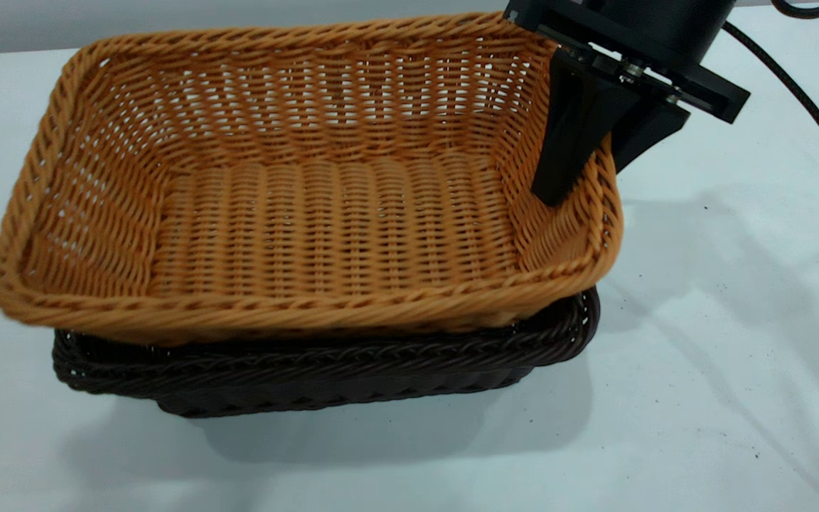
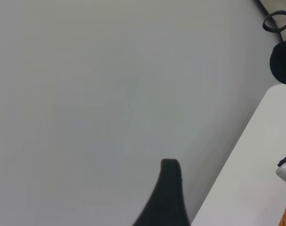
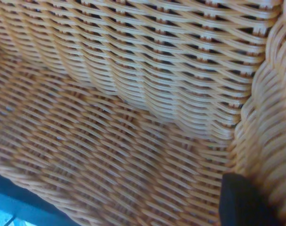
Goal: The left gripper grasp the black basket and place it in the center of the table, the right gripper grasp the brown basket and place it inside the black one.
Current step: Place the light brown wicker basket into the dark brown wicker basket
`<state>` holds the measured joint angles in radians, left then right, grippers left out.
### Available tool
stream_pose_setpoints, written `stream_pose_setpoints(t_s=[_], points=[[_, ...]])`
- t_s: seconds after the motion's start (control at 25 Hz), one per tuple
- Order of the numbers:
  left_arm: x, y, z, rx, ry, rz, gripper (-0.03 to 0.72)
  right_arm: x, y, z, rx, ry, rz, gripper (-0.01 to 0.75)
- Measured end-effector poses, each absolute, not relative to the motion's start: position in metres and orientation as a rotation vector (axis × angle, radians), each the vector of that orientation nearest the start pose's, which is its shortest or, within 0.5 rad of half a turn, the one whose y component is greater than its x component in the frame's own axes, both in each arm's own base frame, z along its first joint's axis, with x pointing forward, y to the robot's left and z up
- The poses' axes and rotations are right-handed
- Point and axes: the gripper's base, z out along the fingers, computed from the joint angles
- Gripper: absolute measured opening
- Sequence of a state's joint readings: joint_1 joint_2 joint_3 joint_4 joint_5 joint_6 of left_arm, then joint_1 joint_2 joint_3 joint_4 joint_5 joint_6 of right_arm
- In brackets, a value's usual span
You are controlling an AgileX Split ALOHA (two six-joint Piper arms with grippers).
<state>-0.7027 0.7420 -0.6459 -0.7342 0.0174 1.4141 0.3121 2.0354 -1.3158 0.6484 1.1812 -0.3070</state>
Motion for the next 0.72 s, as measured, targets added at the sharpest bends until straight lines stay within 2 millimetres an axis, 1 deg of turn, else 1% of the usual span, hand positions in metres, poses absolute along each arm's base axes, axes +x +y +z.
stream_pose_setpoints(t_s=[0.48,0.72], points=[[0.121,-0.104,0.360,1.022,1.221,-0.027,0.594,0.332,0.162,0.154,-0.444,3.193,0.969,0.107],[0.121,-0.104,0.360,1.022,1.221,-0.027,0.594,0.330,0.166,0.141,-0.454,3.236,0.977,0.107]])
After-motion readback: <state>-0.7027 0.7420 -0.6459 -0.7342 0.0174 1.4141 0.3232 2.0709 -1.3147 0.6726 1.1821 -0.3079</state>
